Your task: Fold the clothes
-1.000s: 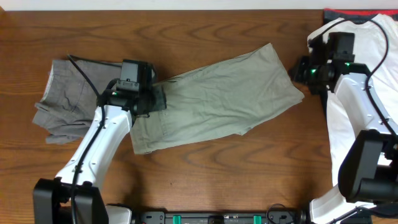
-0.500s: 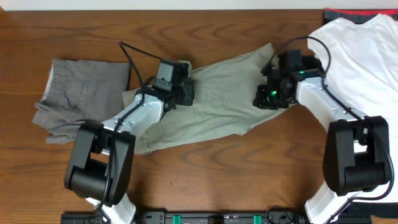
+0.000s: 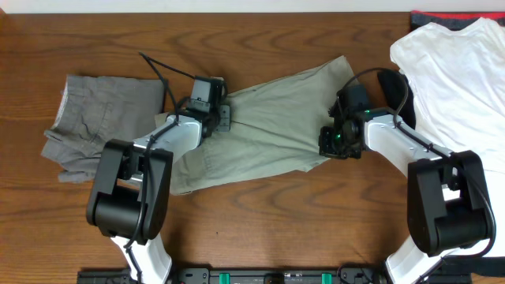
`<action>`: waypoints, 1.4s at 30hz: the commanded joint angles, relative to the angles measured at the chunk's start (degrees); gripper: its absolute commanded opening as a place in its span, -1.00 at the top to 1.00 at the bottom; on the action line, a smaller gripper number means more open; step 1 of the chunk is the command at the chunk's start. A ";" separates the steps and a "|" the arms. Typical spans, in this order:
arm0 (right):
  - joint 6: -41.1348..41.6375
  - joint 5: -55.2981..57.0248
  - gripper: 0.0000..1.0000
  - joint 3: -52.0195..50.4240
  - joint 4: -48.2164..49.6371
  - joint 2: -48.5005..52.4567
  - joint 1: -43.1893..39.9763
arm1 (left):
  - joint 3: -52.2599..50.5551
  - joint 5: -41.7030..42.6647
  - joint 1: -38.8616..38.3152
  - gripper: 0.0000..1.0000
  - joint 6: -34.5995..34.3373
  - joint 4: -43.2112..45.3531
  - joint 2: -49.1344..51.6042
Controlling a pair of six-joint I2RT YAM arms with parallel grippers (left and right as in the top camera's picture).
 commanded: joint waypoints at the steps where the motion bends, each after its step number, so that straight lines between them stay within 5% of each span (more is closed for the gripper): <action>1: 1.75 14.93 0.84 -4.81 -3.89 4.09 -1.49 | 0.68 -3.30 3.37 0.85 -0.79 -0.79 0.15; 7: -5.92 10.82 0.80 -4.52 -3.85 3.58 -1.97 | 1.75 -1.88 4.98 0.84 -0.72 -3.06 -4.22; 15: -16.35 -7.28 0.83 -4.48 -1.70 -6.05 -2.56 | 2.19 10.67 0.66 0.75 -0.70 -5.22 -12.52; 20: -8.76 -6.05 0.56 -4.48 2.60 -11.34 -3.85 | 2.19 10.88 -5.90 0.67 2.27 -0.39 -11.17; 31: 2.54 2.95 0.78 -4.50 2.84 -8.61 -4.39 | 2.21 10.19 -9.86 0.67 2.71 11.39 0.87; 42: 4.11 13.22 0.83 -5.03 -5.64 -7.85 -4.24 | 2.21 0.24 -5.46 0.76 0.74 10.84 5.53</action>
